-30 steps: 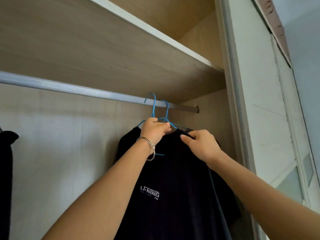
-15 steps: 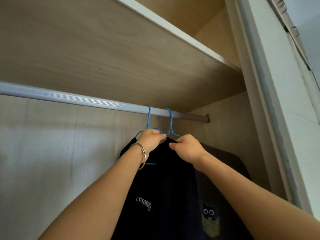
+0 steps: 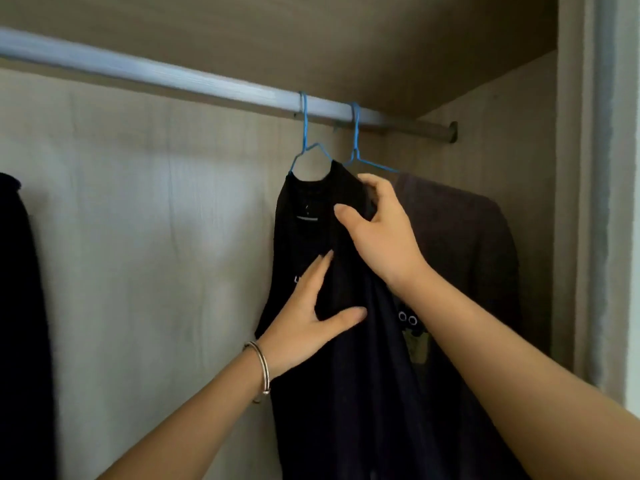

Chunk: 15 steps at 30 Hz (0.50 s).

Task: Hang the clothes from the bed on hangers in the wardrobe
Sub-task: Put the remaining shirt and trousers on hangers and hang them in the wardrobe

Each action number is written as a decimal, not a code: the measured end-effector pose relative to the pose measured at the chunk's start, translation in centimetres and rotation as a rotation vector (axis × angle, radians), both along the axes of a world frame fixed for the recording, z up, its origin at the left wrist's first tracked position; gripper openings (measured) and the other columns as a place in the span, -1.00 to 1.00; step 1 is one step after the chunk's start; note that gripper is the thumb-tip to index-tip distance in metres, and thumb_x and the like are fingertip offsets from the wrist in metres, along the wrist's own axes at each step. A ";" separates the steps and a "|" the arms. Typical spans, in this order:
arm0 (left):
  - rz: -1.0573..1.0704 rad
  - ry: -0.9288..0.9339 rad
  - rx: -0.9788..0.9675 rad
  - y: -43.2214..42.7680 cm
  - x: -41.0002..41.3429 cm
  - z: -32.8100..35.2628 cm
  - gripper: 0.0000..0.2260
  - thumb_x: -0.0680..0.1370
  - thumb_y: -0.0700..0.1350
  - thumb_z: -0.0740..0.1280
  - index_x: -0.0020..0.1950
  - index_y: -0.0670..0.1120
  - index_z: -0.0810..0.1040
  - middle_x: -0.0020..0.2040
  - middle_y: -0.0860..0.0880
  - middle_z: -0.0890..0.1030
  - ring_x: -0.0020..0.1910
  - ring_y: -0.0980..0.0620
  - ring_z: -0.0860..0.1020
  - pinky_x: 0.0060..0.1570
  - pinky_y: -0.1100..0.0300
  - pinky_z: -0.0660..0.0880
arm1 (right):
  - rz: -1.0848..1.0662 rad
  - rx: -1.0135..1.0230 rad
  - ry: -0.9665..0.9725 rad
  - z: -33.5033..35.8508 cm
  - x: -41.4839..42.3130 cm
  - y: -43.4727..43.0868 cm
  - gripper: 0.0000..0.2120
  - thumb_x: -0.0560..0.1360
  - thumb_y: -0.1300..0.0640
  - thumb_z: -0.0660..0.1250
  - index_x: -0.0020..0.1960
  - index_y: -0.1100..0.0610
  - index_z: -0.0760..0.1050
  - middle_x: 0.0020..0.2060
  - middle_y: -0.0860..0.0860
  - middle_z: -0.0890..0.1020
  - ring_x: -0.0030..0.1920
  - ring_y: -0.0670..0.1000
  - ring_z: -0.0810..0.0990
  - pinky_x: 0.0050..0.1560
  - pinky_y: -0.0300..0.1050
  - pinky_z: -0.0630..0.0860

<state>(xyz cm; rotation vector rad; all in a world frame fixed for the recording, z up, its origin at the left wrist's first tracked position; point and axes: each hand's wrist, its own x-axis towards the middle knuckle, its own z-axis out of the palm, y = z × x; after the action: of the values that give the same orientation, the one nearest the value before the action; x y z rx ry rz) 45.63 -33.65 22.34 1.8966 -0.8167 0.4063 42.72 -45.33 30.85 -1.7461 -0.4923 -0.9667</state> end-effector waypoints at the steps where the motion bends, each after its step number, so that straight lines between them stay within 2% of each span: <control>1: -0.017 0.010 0.031 0.0 -0.3 -1.5 -0.24 0.36 0.19 0.38 0.34 0.36 -0.09 0.41 0.38 0.07 0.33 0.56 0.05 0.30 0.55 0.04 | 0.015 0.012 0.002 -1.3 0.1 0.1 -0.58 0.48 0.16 0.32 0.30 0.04 0.33 -0.16 -0.21 0.51 -0.03 -0.12 0.55 0.04 -0.29 0.46; 4: -0.056 0.150 0.069 -0.3 -1.0 -6.6 -0.31 0.42 -0.02 0.40 0.21 0.46 -0.03 0.25 0.48 0.24 0.14 0.68 0.23 0.17 0.65 0.18 | 0.005 0.028 0.057 -7.8 0.5 -0.6 -0.54 0.47 0.17 0.34 0.33 0.06 0.32 -0.08 -0.19 0.56 -0.14 -0.20 0.54 -0.01 -0.37 0.46; 5: -0.056 0.218 0.101 -0.5 -1.0 -8.7 -0.36 0.44 -0.03 0.38 0.20 0.48 0.04 0.21 0.46 0.31 0.15 0.61 0.32 0.21 0.58 0.25 | 0.011 0.041 0.116 -10.8 0.8 -1.0 -0.55 0.47 0.17 0.34 0.33 0.06 0.33 -0.07 -0.18 0.59 -0.13 -0.20 0.57 0.03 -0.35 0.48; 6: -0.045 0.272 0.143 -0.7 -1.1 -10.8 -0.44 0.44 0.00 0.37 0.24 0.44 0.15 0.23 0.37 0.40 0.20 0.47 0.40 0.29 0.42 0.33 | 0.036 0.067 0.190 -14.0 1.0 -1.5 -0.58 0.46 0.18 0.35 0.30 0.04 0.38 -0.04 -0.17 0.61 -0.08 -0.22 0.59 0.08 -0.32 0.50; 8: 0.026 0.375 0.238 -1.2 -0.9 -15.6 -0.58 0.43 0.04 0.29 0.28 0.18 0.37 0.22 0.11 0.54 0.20 0.17 0.52 0.29 0.11 0.44 | 0.099 0.121 0.366 -20.4 1.2 -2.0 -0.70 0.46 0.22 0.37 0.09 -0.10 0.46 -0.08 -0.19 0.63 -0.01 -0.23 0.61 0.07 -0.33 0.53; 9: 0.056 0.427 0.258 -1.5 -0.9 -17.6 -0.61 0.45 0.02 0.26 0.28 0.08 0.41 0.20 0.02 0.57 0.17 0.08 0.55 0.26 0.05 0.46 | 0.111 0.142 0.448 -23.1 1.1 -2.2 -0.72 0.46 0.24 0.37 0.01 -0.12 0.47 -0.12 -0.20 0.62 0.00 -0.17 0.62 0.00 -0.37 0.53; 10: 0.073 0.486 0.268 -1.7 -1.2 -19.2 -0.64 0.48 -0.01 0.25 0.28 0.03 0.42 0.19 -0.04 0.58 0.15 0.02 0.56 0.25 0.05 0.47 | 0.102 0.169 0.520 -25.5 1.1 -2.3 -0.75 0.46 0.26 0.36 -0.01 -0.08 0.49 -0.13 -0.18 0.61 0.02 -0.08 0.62 -0.03 -0.37 0.53; 12: 0.090 0.639 0.260 -2.0 -2.4 -22.6 -0.65 0.55 -0.07 0.22 0.34 -0.02 0.39 0.26 -0.06 0.54 0.20 0.02 0.54 0.27 0.20 0.43 | 0.021 0.213 0.650 -29.8 1.4 -2.7 -0.78 0.48 0.22 0.34 0.13 0.12 0.51 -0.04 -0.03 0.62 0.10 0.04 0.58 0.10 -0.20 0.50; 14: 0.113 0.768 0.240 -1.4 -4.6 -25.9 -0.60 0.58 -0.09 0.20 0.42 -0.04 0.29 0.33 -0.03 0.48 0.23 0.11 0.49 0.20 0.38 0.38 | -0.128 0.210 0.761 -33.0 1.7 -2.8 -0.58 0.46 0.11 0.36 0.26 0.26 0.44 0.13 0.12 0.58 0.19 0.11 0.53 0.29 -0.03 0.43; 15: 0.131 0.820 0.243 -0.6 -5.9 -27.8 -0.59 0.58 -0.10 0.21 0.42 -0.06 0.28 0.32 -0.05 0.48 0.19 0.16 0.49 0.15 0.42 0.37 | -0.182 0.187 0.804 -34.3 1.9 -2.8 -0.53 0.45 0.08 0.37 0.27 0.31 0.43 0.17 0.19 0.57 0.21 0.17 0.52 0.29 0.00 0.42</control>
<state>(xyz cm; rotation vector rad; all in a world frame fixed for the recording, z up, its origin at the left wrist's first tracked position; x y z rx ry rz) 39.73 -34.29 -5.41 2.0895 -0.1929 -0.4078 44.62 -48.13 -3.41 -1.8489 0.2699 -0.3453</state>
